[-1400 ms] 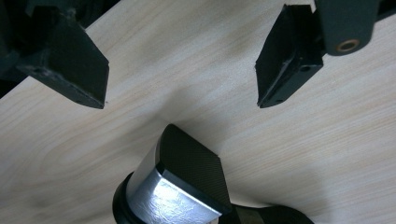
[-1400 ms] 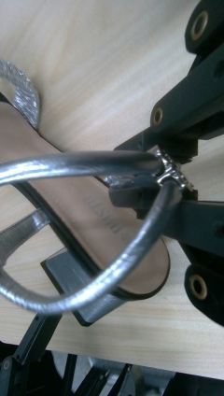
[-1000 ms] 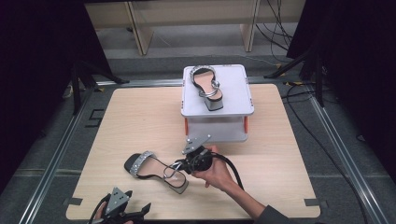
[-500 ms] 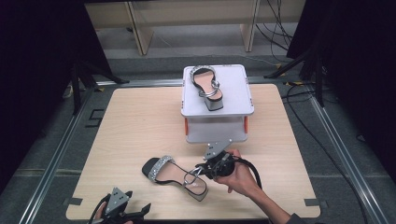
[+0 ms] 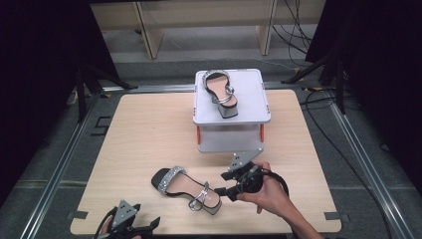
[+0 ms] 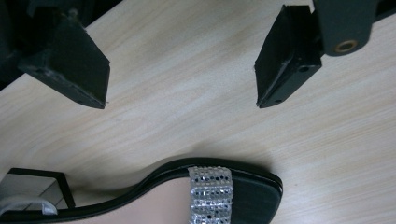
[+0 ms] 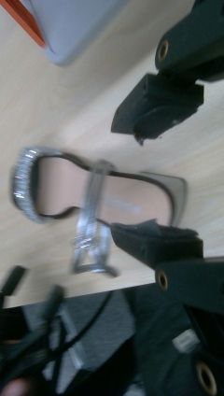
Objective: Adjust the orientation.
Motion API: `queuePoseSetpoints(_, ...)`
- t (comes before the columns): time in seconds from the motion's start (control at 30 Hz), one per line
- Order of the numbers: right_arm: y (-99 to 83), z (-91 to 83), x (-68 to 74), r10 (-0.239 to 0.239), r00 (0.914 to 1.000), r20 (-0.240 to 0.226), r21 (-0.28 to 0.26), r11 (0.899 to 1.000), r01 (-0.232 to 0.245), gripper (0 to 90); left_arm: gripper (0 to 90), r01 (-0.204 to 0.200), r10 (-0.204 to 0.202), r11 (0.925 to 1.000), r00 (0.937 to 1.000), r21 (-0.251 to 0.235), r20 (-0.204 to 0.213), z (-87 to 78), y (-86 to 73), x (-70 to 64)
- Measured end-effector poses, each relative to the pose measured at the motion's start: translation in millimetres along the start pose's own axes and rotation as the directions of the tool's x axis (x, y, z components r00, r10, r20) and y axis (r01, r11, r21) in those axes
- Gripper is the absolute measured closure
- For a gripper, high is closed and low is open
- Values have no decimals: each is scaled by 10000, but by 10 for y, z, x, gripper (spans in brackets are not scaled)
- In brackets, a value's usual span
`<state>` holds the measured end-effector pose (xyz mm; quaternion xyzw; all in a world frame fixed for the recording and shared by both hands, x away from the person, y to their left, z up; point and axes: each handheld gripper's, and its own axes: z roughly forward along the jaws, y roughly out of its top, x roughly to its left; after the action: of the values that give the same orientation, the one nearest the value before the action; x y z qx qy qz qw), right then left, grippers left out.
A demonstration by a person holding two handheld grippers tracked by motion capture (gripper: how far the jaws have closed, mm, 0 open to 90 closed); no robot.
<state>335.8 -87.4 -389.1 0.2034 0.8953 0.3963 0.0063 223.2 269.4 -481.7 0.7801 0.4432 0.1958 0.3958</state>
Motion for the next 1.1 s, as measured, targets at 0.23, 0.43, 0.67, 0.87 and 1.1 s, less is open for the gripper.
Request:
queuePoseSetpoints(0.23,465,291,2,404,9989,-219,316,9987,-397,350,177,67,-67,10000,10000,-25,-12,-8,0,4)
queuePoseSetpoints(0.43,597,705,16,506,9984,-265,1342,9899,-466,348,177,94,-94,9999,10000,-51,2,-18,-6,5)
queuePoseSetpoints(0.67,547,1071,-5,436,9990,17,2714,9615,-425,305,177,-84,84,10000,10000,15,5,-14,0,8)
queuePoseSetpoints(0.87,537,1339,60,305,9993,230,3690,9287,-368,281,177,22,-22,10000,10000,-11,39,-16,2,-9)
queuePoseSetpoints(1.1,497,1572,65,-194,9963,834,4542,8906,-207,293,177,118,-118,9999,9999,-59,25,-24,-1,-12)
